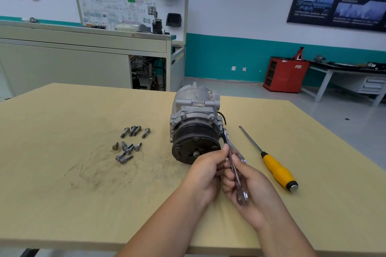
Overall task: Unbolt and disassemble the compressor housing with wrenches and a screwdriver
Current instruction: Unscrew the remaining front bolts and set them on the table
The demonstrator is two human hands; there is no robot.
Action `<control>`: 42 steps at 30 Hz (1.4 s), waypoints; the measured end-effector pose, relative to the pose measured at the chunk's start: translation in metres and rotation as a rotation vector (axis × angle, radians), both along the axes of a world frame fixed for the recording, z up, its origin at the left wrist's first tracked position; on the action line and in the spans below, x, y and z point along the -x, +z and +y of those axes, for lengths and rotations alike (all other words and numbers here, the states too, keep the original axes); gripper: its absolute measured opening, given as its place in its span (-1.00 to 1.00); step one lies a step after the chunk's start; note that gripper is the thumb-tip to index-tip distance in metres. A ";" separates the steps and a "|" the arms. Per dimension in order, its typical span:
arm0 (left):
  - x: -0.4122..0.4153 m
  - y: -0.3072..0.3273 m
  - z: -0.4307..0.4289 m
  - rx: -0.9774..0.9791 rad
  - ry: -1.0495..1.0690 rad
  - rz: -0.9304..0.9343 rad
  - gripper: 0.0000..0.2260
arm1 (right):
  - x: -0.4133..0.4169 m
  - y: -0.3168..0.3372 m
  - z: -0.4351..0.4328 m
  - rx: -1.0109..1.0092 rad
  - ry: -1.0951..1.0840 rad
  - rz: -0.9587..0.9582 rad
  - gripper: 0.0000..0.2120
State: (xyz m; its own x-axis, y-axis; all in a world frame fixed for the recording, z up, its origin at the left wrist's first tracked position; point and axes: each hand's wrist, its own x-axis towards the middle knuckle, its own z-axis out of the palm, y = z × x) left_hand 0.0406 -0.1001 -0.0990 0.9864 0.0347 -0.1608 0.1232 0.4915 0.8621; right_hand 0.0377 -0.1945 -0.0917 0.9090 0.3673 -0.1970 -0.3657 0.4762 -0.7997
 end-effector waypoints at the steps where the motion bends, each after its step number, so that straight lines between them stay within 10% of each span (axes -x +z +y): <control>1: 0.000 0.000 0.000 -0.009 0.000 -0.017 -0.70 | -0.001 0.001 0.000 -0.007 -0.011 0.024 -0.73; 13: -0.001 -0.003 -0.002 -0.106 0.108 -0.075 -0.71 | 0.001 0.000 -0.003 0.406 -0.187 -0.295 -0.66; 21: 0.001 0.003 -0.004 -0.010 0.020 -0.050 -0.76 | -0.001 0.005 -0.007 0.092 -0.005 0.078 -0.69; 42: 0.002 0.000 -0.006 -0.225 0.041 -0.023 -0.73 | 0.006 -0.004 -0.001 0.076 -0.080 0.045 -0.73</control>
